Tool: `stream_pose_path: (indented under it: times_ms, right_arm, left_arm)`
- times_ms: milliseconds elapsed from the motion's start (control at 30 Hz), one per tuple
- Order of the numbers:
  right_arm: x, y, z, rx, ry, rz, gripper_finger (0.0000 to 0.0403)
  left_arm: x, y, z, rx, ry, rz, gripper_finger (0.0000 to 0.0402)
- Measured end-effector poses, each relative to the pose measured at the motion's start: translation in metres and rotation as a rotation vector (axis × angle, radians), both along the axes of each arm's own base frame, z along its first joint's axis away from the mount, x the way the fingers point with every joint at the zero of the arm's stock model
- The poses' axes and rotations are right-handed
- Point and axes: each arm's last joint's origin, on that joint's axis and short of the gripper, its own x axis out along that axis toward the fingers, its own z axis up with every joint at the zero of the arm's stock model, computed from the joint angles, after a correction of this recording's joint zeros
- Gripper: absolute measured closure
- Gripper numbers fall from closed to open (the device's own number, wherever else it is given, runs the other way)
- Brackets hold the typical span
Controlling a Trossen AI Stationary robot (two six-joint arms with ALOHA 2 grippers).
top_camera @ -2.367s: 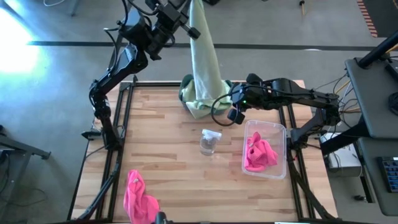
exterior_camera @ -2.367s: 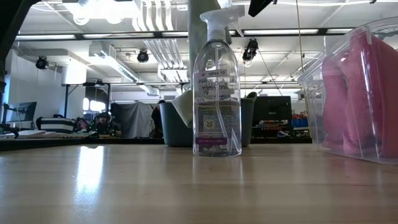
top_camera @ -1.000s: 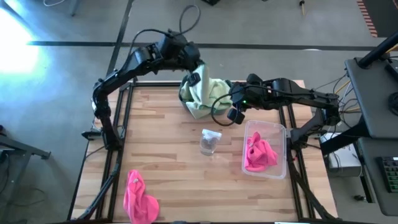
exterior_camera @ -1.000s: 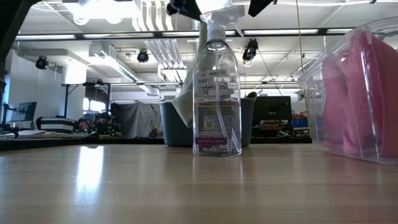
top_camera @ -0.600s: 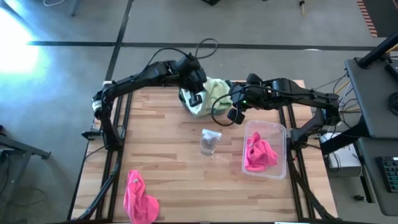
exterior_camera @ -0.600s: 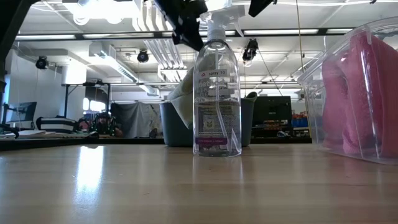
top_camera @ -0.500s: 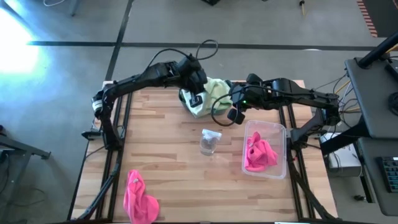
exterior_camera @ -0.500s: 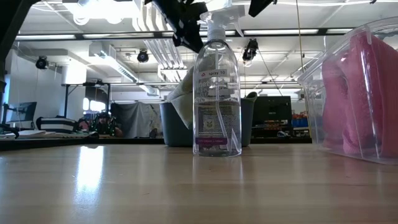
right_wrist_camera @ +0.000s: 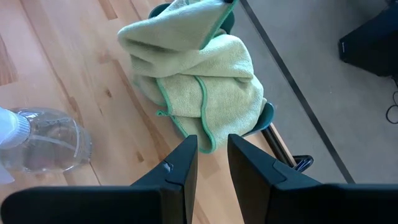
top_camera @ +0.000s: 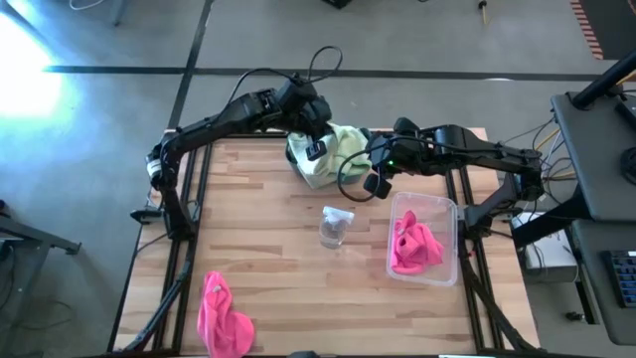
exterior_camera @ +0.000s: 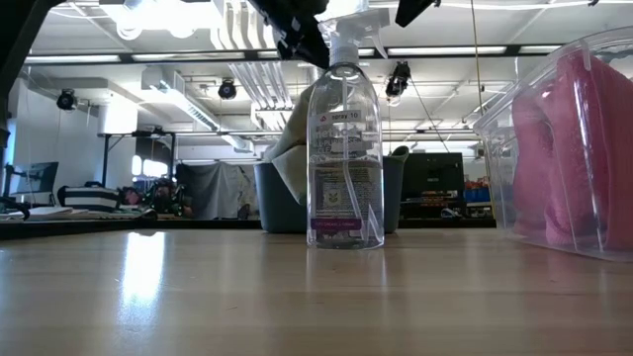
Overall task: Sort microfiber towel by color & place in baskets
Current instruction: Put the green microfiber towel into the blue bin, then put the pink microfiber towel into the transparent bin
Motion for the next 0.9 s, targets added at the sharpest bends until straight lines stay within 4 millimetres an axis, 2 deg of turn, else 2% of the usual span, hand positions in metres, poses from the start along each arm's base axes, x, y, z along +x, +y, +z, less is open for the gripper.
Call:
stream_pose_path:
  times_ms: [233,433,567,733,900]
  right_arm:
    - [0.0,0.0,0.0,-0.001,0.001,0.002,0.0321]
    - [0.0,0.0,0.0,-0.001,0.001,0.002,0.0321]
    - [0.0,0.0,-0.001,0.0,0.003,0.0,0.0321]
    - [0.001,0.0,-0.006,0.001,0.024,0.001,0.0321]
    - [0.003,0.0,-0.02,-0.001,0.08,0.008,0.0321]
  left_arm:
    - [-0.004,0.006,0.007,0.119,0.029,0.096,0.0306]
    - [-0.008,0.01,0.006,0.132,0.066,0.148,0.0284]
    - [-0.02,0.004,-0.007,0.049,0.235,0.148,0.0283]
    - [-0.042,-0.011,-0.023,-0.138,0.502,0.146,0.0283]
    - [-0.054,-0.03,-0.027,-0.231,0.674,0.128,0.0283]
